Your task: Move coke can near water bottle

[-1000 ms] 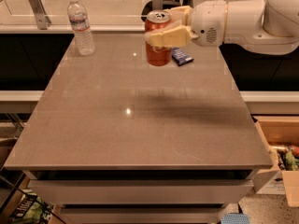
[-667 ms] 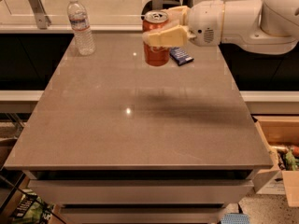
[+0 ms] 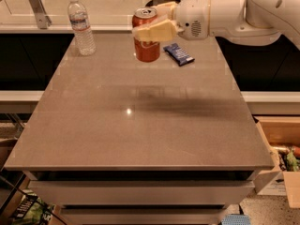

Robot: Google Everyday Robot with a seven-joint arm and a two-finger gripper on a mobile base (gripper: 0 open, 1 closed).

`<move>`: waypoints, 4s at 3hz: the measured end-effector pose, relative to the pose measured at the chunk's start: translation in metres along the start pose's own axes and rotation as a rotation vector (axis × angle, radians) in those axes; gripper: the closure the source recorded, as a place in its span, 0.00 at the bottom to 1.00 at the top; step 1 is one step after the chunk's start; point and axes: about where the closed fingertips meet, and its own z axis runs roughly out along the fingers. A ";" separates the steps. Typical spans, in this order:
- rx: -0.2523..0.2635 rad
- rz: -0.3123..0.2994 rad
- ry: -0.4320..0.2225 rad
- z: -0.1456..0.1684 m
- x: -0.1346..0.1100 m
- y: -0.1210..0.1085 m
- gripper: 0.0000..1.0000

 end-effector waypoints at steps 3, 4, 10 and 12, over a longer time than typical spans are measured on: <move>-0.029 0.052 -0.029 0.048 0.019 -0.030 1.00; -0.012 0.052 -0.031 0.061 0.024 -0.038 1.00; 0.008 0.037 0.010 0.178 0.075 -0.088 1.00; -0.011 0.079 -0.015 0.195 0.097 -0.089 1.00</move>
Offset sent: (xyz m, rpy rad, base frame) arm 0.0520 0.0289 -0.0271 0.0571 0.0614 0.0148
